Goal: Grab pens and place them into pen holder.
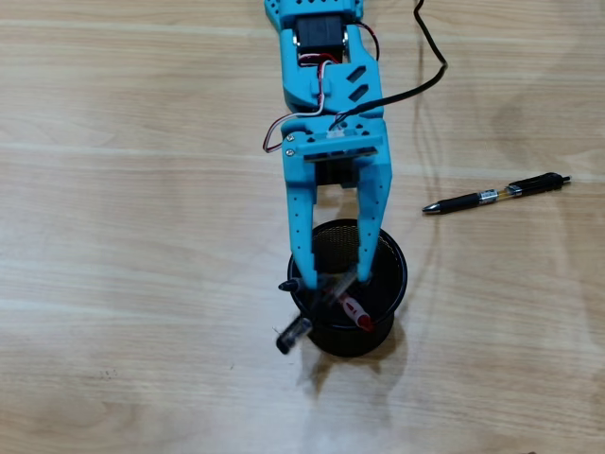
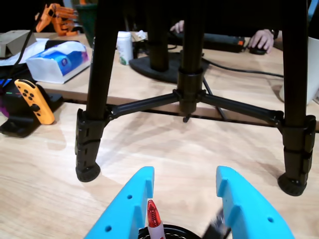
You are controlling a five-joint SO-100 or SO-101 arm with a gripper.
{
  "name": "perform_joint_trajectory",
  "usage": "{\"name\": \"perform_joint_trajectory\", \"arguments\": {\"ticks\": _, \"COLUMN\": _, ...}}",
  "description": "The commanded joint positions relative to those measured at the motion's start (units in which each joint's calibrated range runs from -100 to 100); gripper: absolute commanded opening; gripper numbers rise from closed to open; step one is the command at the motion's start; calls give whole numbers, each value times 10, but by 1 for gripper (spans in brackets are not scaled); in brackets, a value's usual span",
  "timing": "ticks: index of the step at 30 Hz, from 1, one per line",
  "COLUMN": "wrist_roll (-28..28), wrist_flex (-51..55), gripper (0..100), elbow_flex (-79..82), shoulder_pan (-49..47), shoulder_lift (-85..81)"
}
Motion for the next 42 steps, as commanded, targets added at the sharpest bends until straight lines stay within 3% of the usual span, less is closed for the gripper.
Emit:
{"name": "perform_joint_trajectory", "arguments": {"ticks": 1, "wrist_roll": 3, "wrist_flex": -5, "gripper": 11, "elbow_flex": 6, "shoulder_pan": -10, "shoulder_lift": -28}}
{"name": "perform_joint_trajectory", "arguments": {"ticks": 5, "wrist_roll": 10, "wrist_flex": 76, "gripper": 5, "elbow_flex": 49, "shoulder_pan": -9, "shoulder_lift": -91}}
{"name": "perform_joint_trajectory", "arguments": {"ticks": 6, "wrist_roll": 10, "wrist_flex": 137, "gripper": 5, "elbow_flex": 71, "shoulder_pan": -11, "shoulder_lift": -135}}
{"name": "perform_joint_trajectory", "arguments": {"ticks": 17, "wrist_roll": 5, "wrist_flex": 396, "gripper": 4, "elbow_flex": 92, "shoulder_pan": -95, "shoulder_lift": -273}}
{"name": "perform_joint_trajectory", "arguments": {"ticks": 26, "wrist_roll": -103, "wrist_flex": 556, "gripper": 2, "elbow_flex": 92, "shoulder_pan": -189, "shoulder_lift": -282}}
{"name": "perform_joint_trajectory", "arguments": {"ticks": 35, "wrist_roll": -188, "wrist_flex": 583, "gripper": 2, "elbow_flex": 65, "shoulder_pan": -280, "shoulder_lift": -210}}
{"name": "perform_joint_trajectory", "arguments": {"ticks": 42, "wrist_roll": -266, "wrist_flex": 813, "gripper": 2, "elbow_flex": -241, "shoulder_pan": -323, "shoulder_lift": -10}}
